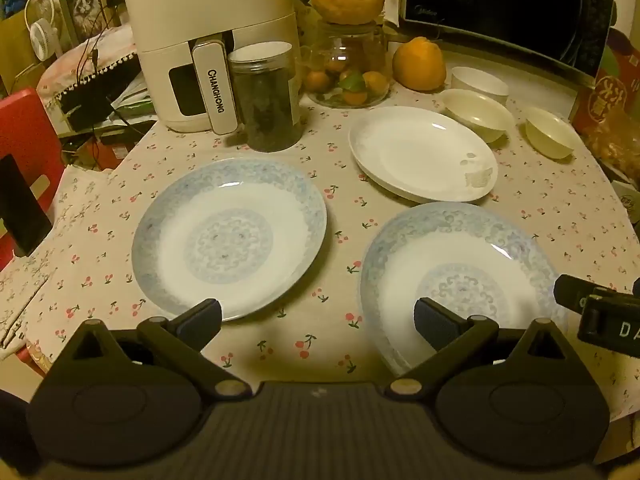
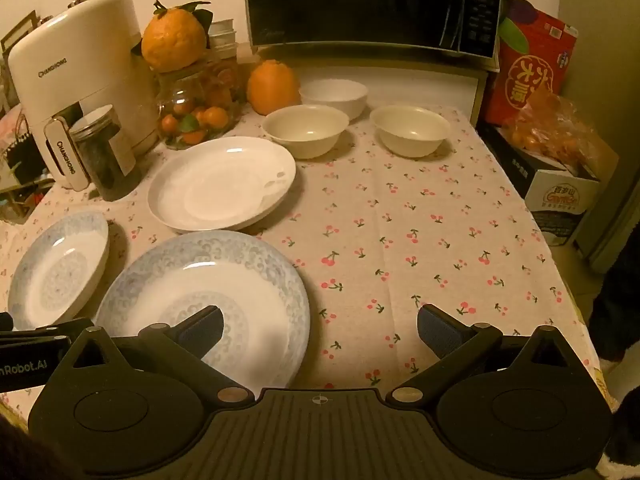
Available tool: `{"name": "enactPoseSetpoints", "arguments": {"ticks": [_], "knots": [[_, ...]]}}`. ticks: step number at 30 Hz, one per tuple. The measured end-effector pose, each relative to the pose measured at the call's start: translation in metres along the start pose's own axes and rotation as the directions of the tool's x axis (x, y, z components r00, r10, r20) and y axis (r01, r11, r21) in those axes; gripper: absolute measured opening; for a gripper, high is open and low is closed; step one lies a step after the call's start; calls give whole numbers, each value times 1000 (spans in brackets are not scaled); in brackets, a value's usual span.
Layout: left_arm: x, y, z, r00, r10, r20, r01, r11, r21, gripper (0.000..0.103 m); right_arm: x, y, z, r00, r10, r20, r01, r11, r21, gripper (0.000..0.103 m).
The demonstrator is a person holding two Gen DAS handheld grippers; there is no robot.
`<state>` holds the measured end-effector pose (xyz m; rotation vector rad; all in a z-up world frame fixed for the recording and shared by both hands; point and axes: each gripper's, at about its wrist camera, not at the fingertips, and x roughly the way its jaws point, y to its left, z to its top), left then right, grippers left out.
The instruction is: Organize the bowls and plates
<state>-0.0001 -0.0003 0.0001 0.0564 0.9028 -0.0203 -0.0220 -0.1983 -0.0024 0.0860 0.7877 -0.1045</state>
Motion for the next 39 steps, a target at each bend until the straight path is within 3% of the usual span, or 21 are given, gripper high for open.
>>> {"name": "enactPoseSetpoints", "arguments": {"ticks": [39], "knots": [[1, 1, -1, 1000, -8, -3, 8, 1000, -7, 103, 3, 1, -4, 1000, 10, -14, -10, 1000, -3, 103]]}}
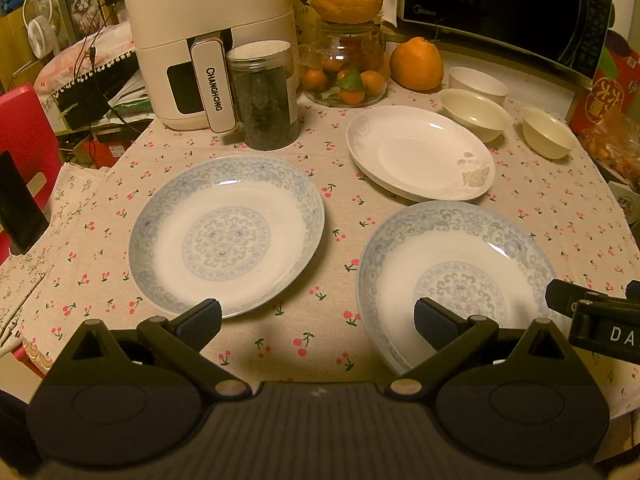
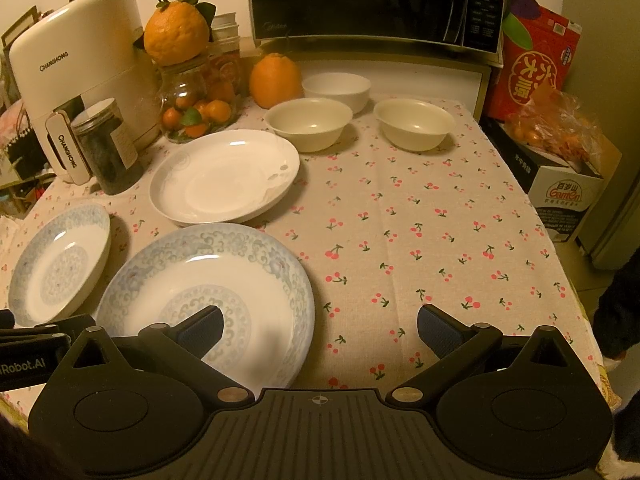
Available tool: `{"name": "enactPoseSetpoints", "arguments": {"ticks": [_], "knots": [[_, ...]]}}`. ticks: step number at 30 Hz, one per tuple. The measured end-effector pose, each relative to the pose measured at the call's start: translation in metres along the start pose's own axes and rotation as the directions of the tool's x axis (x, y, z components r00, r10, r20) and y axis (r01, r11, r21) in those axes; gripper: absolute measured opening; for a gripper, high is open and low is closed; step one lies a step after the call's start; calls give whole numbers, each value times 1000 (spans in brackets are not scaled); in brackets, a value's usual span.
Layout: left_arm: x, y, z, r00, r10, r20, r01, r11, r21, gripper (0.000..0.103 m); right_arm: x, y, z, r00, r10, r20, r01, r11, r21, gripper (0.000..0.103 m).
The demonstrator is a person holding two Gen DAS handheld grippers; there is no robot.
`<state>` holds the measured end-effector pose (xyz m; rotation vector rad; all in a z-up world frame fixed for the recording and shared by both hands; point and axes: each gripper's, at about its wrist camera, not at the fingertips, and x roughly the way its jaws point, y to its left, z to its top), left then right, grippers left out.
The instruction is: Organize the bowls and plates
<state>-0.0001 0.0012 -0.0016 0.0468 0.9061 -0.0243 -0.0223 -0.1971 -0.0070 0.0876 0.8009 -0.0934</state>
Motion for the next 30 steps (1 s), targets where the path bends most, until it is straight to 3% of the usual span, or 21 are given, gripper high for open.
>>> {"name": "enactPoseSetpoints", "arguments": {"ticks": [30], "knots": [[-2, -2, -1, 1000, 1, 1, -1, 1000, -1, 103, 0, 1, 0, 1000, -2, -9, 2, 1000, -10, 103]]}}
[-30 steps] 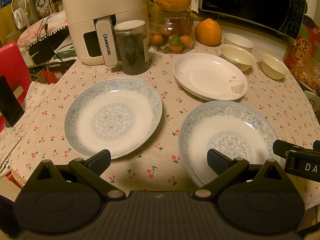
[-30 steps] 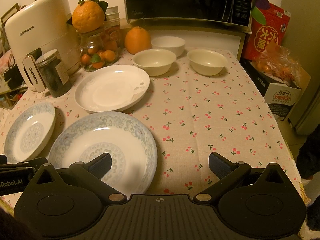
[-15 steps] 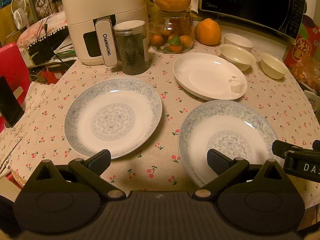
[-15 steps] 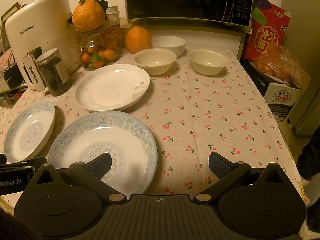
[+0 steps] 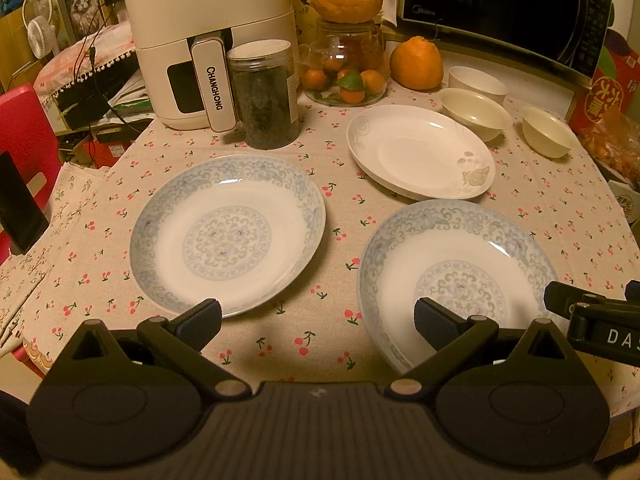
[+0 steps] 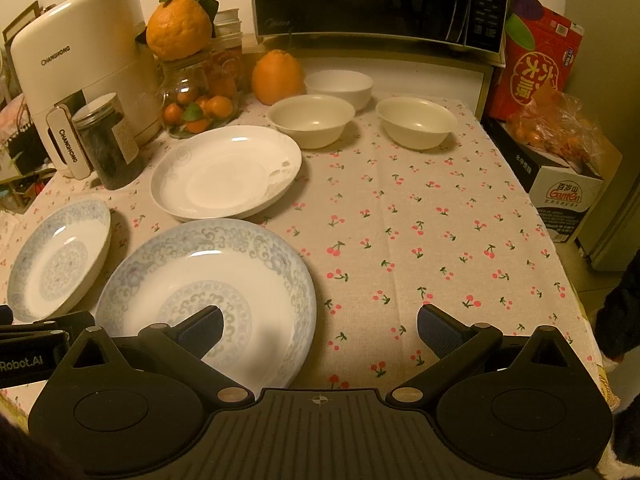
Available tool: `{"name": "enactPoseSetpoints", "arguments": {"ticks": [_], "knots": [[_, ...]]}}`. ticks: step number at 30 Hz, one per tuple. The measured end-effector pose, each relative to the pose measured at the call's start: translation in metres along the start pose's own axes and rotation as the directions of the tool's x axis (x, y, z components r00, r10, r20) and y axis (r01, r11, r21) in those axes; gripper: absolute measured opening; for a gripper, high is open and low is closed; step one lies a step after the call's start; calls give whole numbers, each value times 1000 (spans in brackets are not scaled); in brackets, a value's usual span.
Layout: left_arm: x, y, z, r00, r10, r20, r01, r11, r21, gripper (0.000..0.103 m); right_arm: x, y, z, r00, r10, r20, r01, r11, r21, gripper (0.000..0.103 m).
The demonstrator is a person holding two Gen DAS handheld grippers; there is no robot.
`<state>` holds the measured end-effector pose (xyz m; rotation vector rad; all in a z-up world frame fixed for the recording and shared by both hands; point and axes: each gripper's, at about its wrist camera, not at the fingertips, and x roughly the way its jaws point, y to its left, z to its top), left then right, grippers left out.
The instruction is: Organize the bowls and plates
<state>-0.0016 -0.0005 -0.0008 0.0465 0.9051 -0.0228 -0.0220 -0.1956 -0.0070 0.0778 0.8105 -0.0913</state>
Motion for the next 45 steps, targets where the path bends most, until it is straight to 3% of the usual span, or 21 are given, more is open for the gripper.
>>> {"name": "enactPoseSetpoints", "arguments": {"ticks": [14, 23, 27, 32, 38, 43, 45], "knots": [[3, 2, 0, 1000, -17, -12, 17, 1000, 1, 103, 0, 0, 0, 1000, 1, -1, -1, 1000, -2, 103], [12, 8, 9, 997, -73, -38, 73, 997, -5, 102, -4, 2, 9, 998, 44, -35, -45, 999, -15, 103], [14, 10, 15, 990, -125, -65, 125, 992, 3, 94, -6, 0, 21, 989, 122, -84, -123, 992, -2, 103], [22, 9, 21, 972, -203, -120, 205, 979, 3, 82, 4, -8, 38, 958, 229, -170, -228, 973, 27, 103], [41, 10, 23, 938, -285, -199, 282, 958, -45, 56, 31, -24, 53, 933, 269, -239, -267, 963, 44, 101], [51, 10, 23, 929, -292, -228, 290, 956, -44, 38, 65, -33, 55, 893, 312, -324, -299, 950, 92, 86], [54, 11, 23, 924, -303, -235, 300, 953, -49, 31, 74, -34, 52, 883, 317, -346, -302, 948, 98, 69]]}}
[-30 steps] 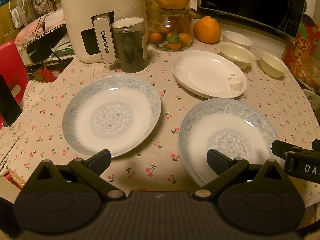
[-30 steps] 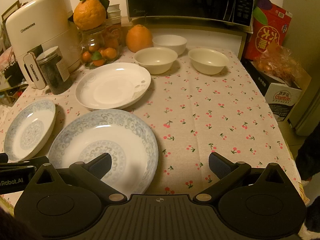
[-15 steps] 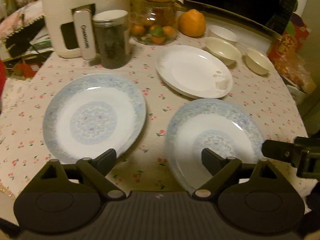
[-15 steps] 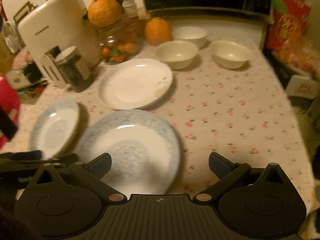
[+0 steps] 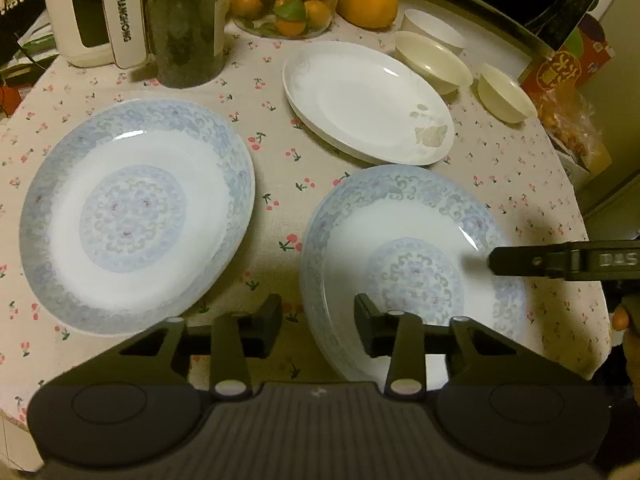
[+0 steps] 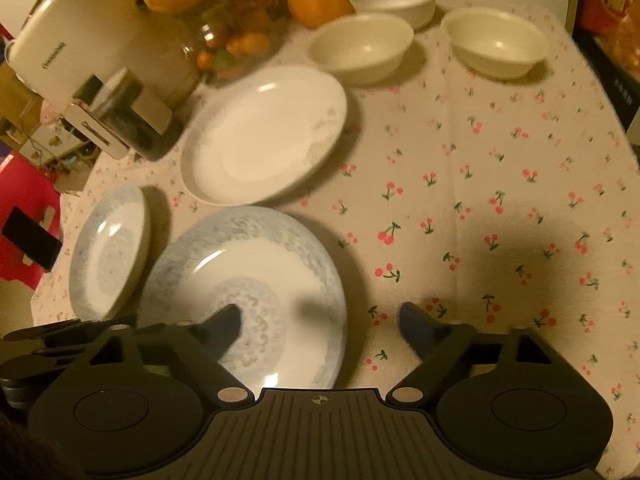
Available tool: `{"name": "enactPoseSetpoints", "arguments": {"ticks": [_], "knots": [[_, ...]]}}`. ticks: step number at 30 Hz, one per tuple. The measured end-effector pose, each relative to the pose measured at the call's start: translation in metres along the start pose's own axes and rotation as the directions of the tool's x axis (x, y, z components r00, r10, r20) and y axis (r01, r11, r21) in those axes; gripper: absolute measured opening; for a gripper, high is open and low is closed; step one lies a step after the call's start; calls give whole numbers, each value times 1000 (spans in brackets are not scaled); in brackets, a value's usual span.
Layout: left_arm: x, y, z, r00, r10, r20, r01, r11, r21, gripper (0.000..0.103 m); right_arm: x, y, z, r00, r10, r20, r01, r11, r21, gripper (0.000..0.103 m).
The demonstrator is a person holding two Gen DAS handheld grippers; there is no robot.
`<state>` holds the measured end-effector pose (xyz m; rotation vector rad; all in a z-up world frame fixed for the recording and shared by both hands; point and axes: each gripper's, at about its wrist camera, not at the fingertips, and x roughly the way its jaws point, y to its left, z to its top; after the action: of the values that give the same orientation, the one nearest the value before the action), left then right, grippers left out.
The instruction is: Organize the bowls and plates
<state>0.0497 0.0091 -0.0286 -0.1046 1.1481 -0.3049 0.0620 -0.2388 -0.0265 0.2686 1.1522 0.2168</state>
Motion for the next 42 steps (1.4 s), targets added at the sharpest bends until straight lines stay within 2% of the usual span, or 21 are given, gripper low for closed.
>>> {"name": "enactPoseSetpoints", "arguments": {"ticks": [1, 2, 3, 4, 6, 10, 14, 25, 30, 33, 37, 42], "knots": [[2, 1, 0, 1000, -11, -8, 11, 1000, -5, 27, 5, -2, -1, 1000, 6, -10, -6, 1000, 1, 64], [4, 3, 0, 1000, -19, -16, 18, 1000, -10, 20, 8, -4, -1, 1000, 16, -21, -16, 1000, 5, 52], [6, 4, -1, 999, -26, -25, 26, 999, -20, 16, 12, -7, -3, 999, 27, -36, -27, 1000, 13, 46], [7, 6, -2, 999, -35, -21, 34, 999, -29, 16, 16, -9, -3, 998, 34, -48, -33, 999, 19, 34], [6, 7, -3, 999, -39, -5, 39, 999, -26, 15, 16, -8, -3, 998, 41, -49, -40, 999, 11, 19], [4, 3, -4, 999, -38, 17, 38, 999, -2, 12, 13, -14, -2, 998, 38, -47, -37, 999, 34, 14], [6, -8, -2, 997, -71, 5, 71, 997, 18, 11, 7, -24, 2, 1000, 6, -24, -5, 999, 51, 14], [29, -64, 26, 994, -101, -43, 104, 992, 76, 13, -18, -66, 30, 994, -94, 59, 87, 990, 111, 15], [43, -90, 38, 994, -110, -22, 112, 986, 119, 13, -23, -94, 48, 986, -140, 88, 124, 978, 169, 15], [49, -100, 45, 994, -112, 4, 111, 984, 139, 13, -26, -112, 61, 985, -129, 112, 103, 972, 211, 15], [62, -105, 52, 991, -135, 9, 133, 984, 116, 13, -22, -131, 77, 984, -111, 136, 74, 965, 252, 16], [75, -110, 56, 989, -145, 12, 143, 983, 114, 13, -12, -144, 83, 982, -128, 142, 85, 958, 275, 17]]}}
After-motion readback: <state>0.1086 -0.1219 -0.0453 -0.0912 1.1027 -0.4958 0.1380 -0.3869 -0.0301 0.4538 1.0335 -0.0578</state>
